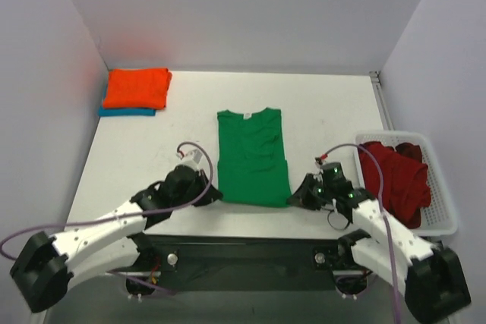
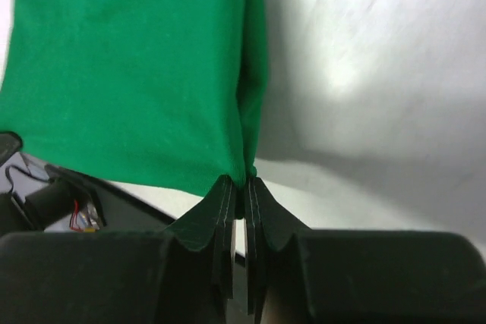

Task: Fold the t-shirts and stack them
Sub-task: Grab one side of the 2/3 rectangular tshirt with both arms, then fold the long partially folded tshirt into a neat square, then smooth out wrinkles on the folded tshirt

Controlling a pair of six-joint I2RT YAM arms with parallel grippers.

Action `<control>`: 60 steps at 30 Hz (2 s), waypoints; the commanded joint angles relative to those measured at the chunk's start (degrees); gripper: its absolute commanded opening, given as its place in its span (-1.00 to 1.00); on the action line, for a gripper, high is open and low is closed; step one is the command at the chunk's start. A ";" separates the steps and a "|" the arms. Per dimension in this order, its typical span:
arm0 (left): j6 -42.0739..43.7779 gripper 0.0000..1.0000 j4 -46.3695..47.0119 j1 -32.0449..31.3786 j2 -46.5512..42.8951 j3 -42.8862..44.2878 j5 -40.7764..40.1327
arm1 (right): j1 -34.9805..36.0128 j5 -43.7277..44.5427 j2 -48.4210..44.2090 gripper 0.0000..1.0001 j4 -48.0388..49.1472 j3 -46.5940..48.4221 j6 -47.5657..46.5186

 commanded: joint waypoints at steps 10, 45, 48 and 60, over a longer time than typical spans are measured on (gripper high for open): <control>-9.08 -1.00 -26.87 -11.85 -22.06 5.81 -19.06 | 6.07 9.06 -19.11 -1.00 -24.58 10.59 -0.10; 4.98 0.81 11.54 33.68 53.72 49.24 17.68 | -11.25 0.79 63.92 0.07 -21.86 81.73 -11.00; 6.12 0.80 9.00 32.81 49.85 46.34 12.50 | -9.32 6.50 60.49 0.04 -21.86 76.63 -13.38; 14.38 0.71 -3.65 26.83 52.82 49.22 4.39 | -3.60 12.16 63.98 0.02 -19.92 75.30 -19.09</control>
